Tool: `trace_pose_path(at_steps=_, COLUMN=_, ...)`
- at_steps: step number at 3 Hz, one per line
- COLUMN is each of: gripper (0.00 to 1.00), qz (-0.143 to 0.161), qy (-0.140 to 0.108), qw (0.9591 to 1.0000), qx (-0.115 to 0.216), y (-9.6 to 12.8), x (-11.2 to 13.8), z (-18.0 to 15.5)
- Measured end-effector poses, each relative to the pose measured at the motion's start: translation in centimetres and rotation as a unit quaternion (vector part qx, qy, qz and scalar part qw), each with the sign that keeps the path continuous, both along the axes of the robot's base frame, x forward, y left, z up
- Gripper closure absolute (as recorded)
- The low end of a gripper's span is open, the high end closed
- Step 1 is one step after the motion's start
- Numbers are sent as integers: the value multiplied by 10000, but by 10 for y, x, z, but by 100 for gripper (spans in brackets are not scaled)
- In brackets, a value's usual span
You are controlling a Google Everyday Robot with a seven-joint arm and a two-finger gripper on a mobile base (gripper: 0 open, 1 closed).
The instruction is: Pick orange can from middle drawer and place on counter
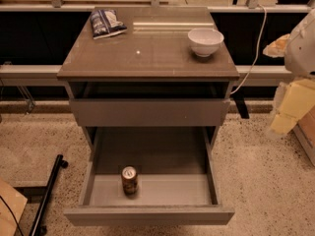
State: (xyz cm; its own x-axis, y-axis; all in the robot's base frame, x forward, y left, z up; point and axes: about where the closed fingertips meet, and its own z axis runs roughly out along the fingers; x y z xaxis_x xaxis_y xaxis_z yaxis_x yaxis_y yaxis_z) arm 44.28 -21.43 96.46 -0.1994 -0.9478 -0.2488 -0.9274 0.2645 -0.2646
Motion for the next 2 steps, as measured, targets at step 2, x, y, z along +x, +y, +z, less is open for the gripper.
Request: trace_pose_path(at_steps=2, gripper=0, qz=92, qy=-239, qw=9966, qx=787, y=-16, x=30, z=-64)
